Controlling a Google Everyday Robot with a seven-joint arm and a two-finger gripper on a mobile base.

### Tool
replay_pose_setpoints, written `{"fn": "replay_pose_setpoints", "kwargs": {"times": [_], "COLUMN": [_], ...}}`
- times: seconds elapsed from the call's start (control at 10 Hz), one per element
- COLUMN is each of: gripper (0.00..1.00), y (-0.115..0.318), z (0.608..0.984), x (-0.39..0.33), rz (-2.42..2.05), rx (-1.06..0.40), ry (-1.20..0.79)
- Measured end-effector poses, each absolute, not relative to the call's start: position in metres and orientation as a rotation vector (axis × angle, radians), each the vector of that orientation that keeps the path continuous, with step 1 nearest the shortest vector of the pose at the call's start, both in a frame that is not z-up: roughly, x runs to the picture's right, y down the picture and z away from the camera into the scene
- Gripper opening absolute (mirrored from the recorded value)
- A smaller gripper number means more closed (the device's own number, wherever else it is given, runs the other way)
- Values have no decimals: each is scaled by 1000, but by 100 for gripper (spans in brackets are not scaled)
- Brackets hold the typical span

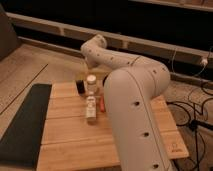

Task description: Place the ceramic cup over the eraser

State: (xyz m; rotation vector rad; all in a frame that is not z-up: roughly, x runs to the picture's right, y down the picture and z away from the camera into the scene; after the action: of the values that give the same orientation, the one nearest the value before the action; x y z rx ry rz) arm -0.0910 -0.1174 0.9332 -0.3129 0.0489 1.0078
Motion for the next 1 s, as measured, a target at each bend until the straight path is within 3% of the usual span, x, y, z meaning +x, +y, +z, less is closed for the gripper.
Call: {"fn": "replay_pose_setpoints", "kwargs": {"times": [0.5, 1.0], "gripper": [65, 65], "y": [-129, -113], "z": [936, 957], "x": [-83, -79], "rz": [972, 1016], "rx": [-264, -307], "ry": [90, 133]}}
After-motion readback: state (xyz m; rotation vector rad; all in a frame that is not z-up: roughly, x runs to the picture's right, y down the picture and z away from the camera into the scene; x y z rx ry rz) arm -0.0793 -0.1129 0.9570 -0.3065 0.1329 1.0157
